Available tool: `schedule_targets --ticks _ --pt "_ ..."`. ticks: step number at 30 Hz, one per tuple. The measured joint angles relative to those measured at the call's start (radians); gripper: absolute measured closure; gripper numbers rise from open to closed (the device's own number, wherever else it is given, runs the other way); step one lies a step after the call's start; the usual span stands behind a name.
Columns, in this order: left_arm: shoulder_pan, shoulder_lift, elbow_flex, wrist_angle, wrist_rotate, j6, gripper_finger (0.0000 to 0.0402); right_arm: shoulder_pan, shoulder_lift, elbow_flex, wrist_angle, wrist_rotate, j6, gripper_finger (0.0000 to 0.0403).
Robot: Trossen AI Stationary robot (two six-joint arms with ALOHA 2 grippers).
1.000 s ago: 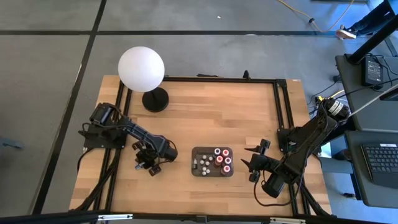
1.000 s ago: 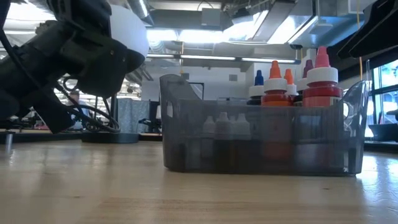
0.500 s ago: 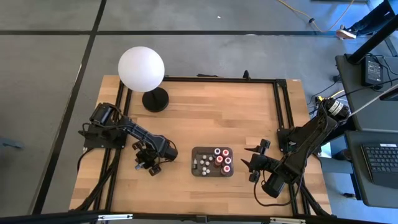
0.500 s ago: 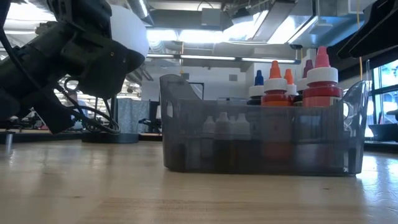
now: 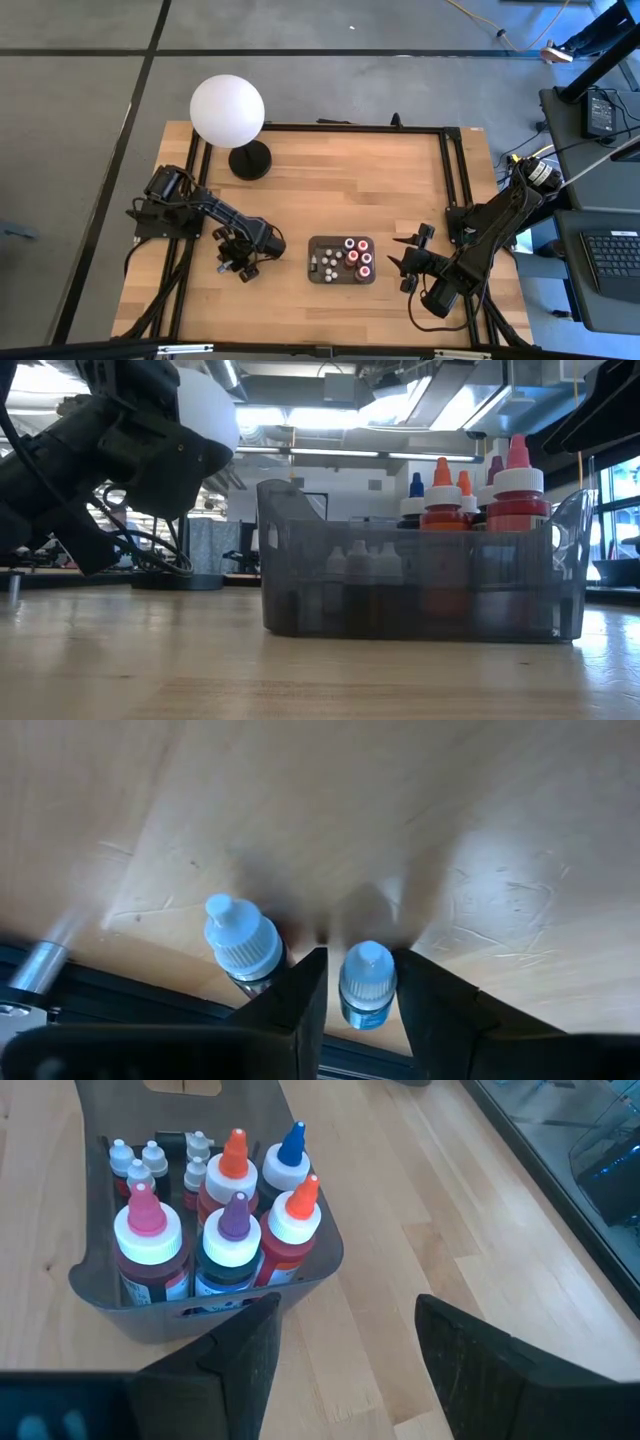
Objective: Pick & Place food coloring
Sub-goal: Put the small food coloring bottle into the black bin
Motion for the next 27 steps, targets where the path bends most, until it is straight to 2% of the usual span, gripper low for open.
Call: schedule_targets --ticks 8,19,27 --pt "0.000 0.000 0.000 -0.002 -0.005 0.082 0.0284 0.000 0.000 0.000 0.000 0.000 0.000 0.0170" --pt "-0.008 0.003 0.032 -0.023 -0.018 0.123 0.0339 0.000 0.000 0.000 0.000 0.000 0.000 0.0170" --pt "-0.018 0.003 0.092 -0.087 -0.081 0.162 0.0336 0.000 0.000 0.000 0.000 -0.001 0.000 0.0170"
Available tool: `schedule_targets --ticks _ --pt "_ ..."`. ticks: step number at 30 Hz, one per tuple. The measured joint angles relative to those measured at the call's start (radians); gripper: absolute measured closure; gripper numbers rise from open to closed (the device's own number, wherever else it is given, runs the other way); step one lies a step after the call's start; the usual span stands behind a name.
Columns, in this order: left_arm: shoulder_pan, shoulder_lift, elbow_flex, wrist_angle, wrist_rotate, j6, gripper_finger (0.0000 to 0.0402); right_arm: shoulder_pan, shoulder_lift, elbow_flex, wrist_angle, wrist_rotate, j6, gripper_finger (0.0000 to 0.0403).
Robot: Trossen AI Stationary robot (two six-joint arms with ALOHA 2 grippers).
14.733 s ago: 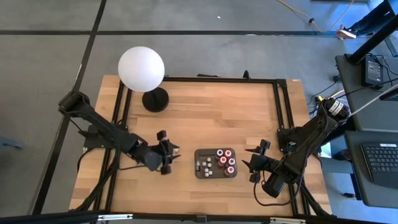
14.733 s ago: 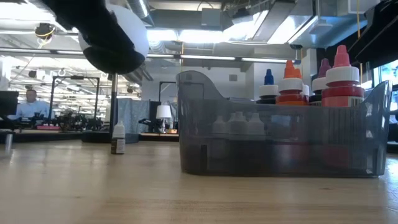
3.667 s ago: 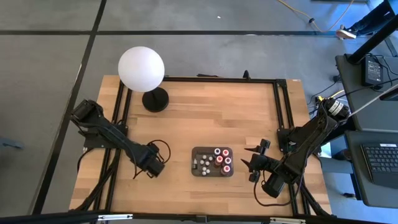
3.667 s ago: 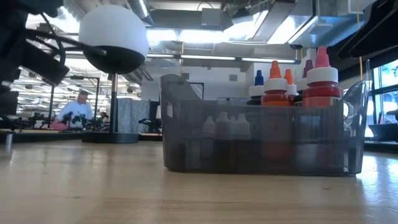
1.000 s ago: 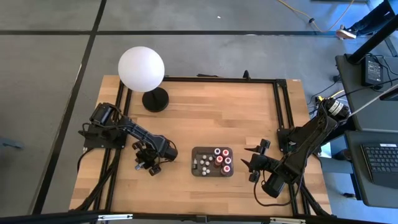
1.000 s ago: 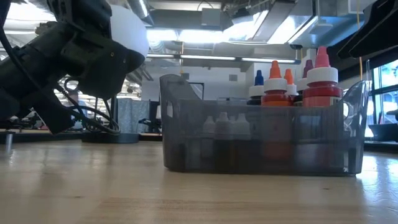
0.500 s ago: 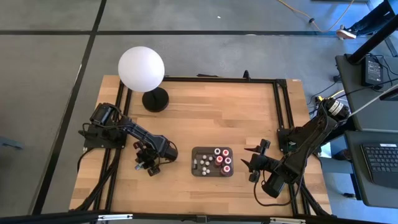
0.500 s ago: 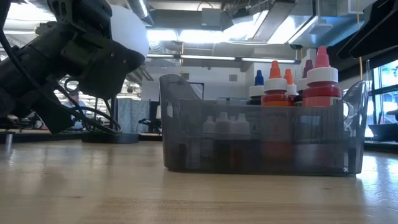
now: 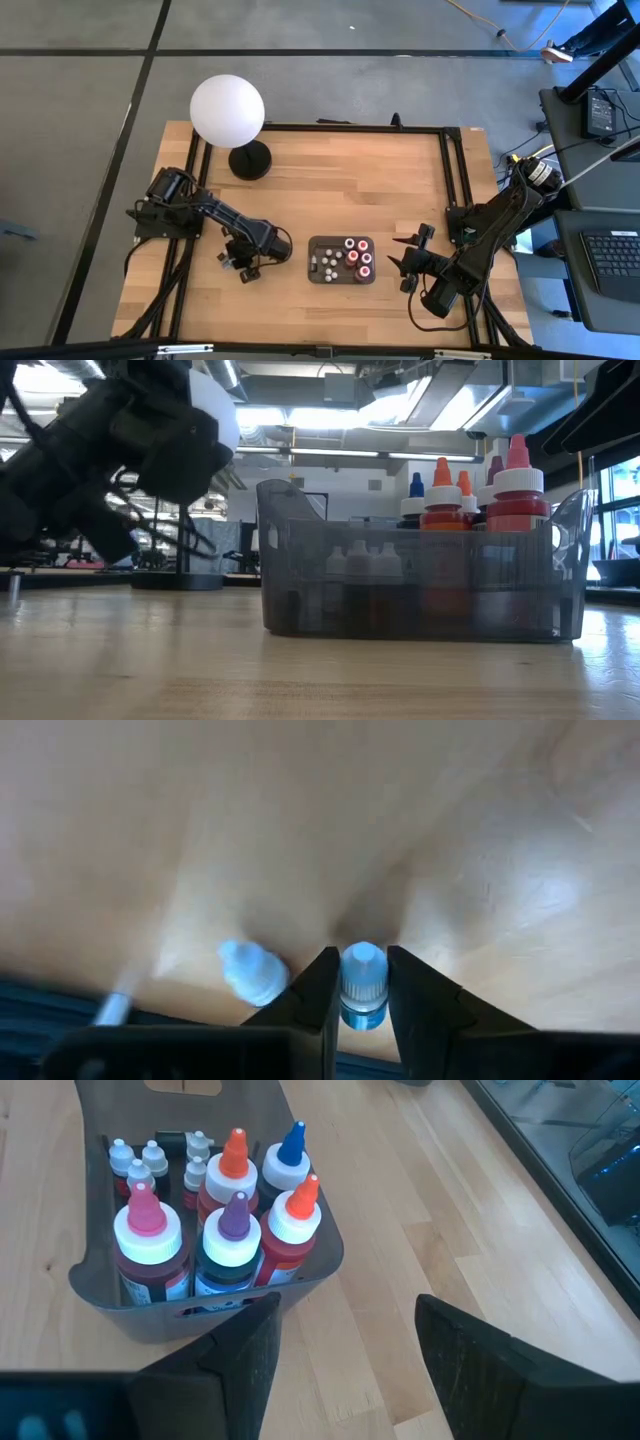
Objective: Pick & Place food coloring
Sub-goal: Put the small food coloring bottle into the black bin
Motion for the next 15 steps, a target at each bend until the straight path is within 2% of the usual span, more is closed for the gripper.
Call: schedule_targets --ticks 5,9,11,15 --pt "-0.001 -0.050 0.059 -0.017 -0.082 0.010 0.0337 0.000 0.000 0.000 0.000 -0.001 0.000 0.0170" --pt "-0.001 -0.117 0.111 0.012 -0.236 0.012 0.0336 0.000 0.000 0.000 0.000 -0.003 0.000 0.0170" --pt "-0.001 -0.158 0.120 0.089 -0.329 0.012 0.0336 0.000 0.000 0.000 0.000 -0.007 0.000 0.0170" --pt "-0.001 -0.228 0.120 0.342 -0.477 0.054 0.0336 0.000 0.000 0.000 0.000 -0.007 0.000 0.0170"
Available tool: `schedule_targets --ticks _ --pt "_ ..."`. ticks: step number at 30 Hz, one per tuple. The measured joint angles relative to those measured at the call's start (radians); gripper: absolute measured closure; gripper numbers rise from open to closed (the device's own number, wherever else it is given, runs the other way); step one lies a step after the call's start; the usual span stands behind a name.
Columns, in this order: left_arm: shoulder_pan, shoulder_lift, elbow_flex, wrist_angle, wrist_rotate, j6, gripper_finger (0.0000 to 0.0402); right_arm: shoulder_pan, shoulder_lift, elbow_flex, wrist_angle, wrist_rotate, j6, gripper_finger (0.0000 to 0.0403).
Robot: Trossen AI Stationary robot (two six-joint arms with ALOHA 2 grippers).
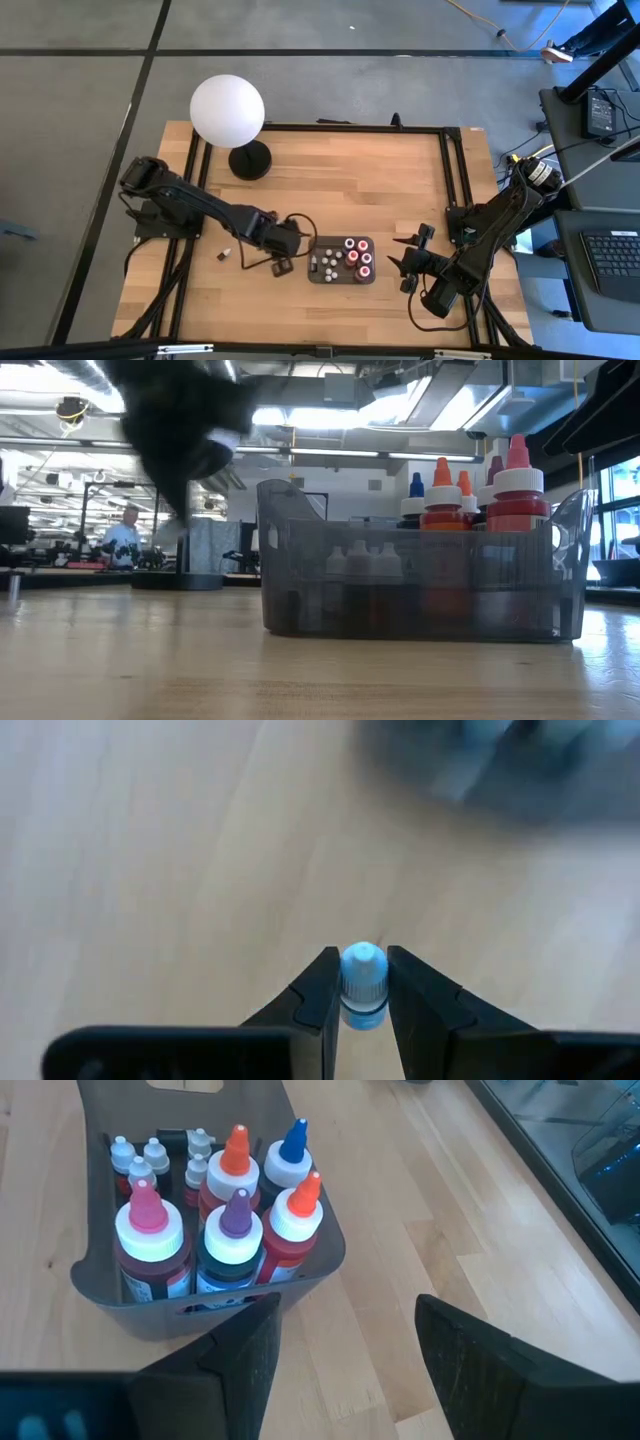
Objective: Pick & Place food coloring
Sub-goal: Put the small food coloring bottle into the black bin
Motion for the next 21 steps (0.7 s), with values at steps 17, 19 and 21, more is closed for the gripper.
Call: schedule_targets --ticks 17,19,21 --pt "0.003 0.103 0.002 0.618 -0.191 0.344 0.0336 0.000 0.000 0.000 0.000 0.000 0.000 0.0170" --pt "0.001 0.120 0.002 0.621 -0.193 0.349 0.0336 0.000 0.000 0.000 0.000 0.000 0.000 0.0170" --pt "-0.004 0.126 0.002 0.628 -0.214 0.350 0.0336 0.000 0.000 0.000 0.000 0.000 0.000 0.0170"
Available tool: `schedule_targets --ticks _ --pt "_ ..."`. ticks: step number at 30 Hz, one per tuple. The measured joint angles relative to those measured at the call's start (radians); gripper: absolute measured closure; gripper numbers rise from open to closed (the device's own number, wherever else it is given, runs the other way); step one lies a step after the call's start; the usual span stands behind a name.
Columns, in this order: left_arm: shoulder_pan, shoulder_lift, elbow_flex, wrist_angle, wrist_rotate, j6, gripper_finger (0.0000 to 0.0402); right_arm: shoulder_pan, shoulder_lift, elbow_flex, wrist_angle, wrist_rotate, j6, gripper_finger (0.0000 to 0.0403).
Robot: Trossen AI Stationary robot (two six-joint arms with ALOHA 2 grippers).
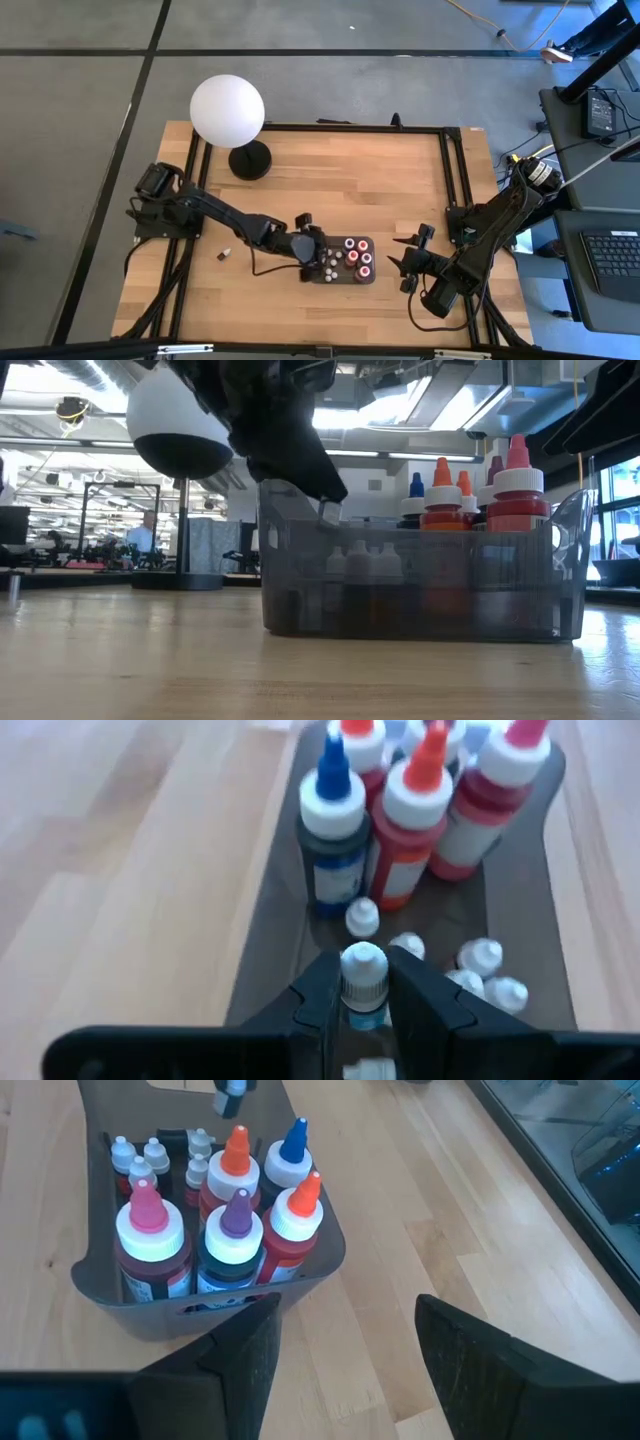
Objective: Pick & Place food coloring
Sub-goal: Put the small food coloring bottle into the black bin
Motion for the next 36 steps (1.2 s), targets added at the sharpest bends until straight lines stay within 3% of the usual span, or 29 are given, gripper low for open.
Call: schedule_targets --ticks 5,14,36 --pt "-0.016 0.010 -0.018 0.030 -0.075 0.005 0.0336 0.000 0.000 0.000 0.000 0.000 0.000 0.0170" --pt "-0.014 0.014 -0.138 0.239 -0.097 -0.055 0.0336 0.000 0.000 0.000 0.000 0.000 0.000 0.0170" --pt "-0.013 0.034 -0.146 0.317 -0.129 -0.040 0.0325 0.000 0.000 0.000 0.000 0.001 -0.001 0.0170"
